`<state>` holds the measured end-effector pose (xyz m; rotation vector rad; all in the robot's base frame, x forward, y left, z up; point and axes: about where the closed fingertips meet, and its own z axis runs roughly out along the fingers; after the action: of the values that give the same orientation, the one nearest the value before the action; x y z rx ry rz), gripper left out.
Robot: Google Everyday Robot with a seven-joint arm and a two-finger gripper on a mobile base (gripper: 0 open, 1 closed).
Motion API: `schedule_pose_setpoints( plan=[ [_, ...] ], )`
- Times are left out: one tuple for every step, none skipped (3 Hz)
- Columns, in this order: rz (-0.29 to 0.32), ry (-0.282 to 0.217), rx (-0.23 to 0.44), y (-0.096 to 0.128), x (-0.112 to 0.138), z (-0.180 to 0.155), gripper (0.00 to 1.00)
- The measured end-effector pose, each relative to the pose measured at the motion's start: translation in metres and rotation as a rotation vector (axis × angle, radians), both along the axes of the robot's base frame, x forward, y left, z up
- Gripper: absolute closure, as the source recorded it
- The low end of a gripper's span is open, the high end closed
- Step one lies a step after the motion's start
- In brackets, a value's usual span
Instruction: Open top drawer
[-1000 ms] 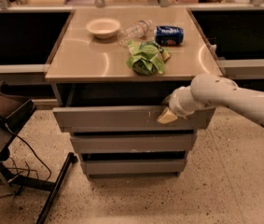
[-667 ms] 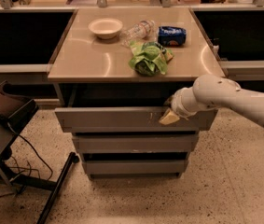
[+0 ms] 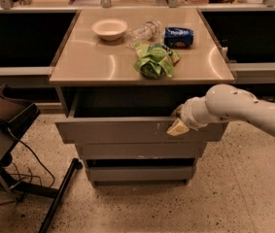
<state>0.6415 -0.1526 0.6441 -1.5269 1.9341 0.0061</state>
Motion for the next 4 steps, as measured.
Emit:
schedule_pose_setpoints(
  plan=[
    [0.000,0.000,0.000,0.000,0.000,0.000,1.00],
    [0.006,-0.008,-0.008,-0.001,-0.010,0.001,1.00],
    [0.006,-0.008,-0.009,0.000,-0.012,0.001,1.00],
    [0.008,-0.022,-0.013,-0.001,-0.028,0.001,1.00]
  ],
)
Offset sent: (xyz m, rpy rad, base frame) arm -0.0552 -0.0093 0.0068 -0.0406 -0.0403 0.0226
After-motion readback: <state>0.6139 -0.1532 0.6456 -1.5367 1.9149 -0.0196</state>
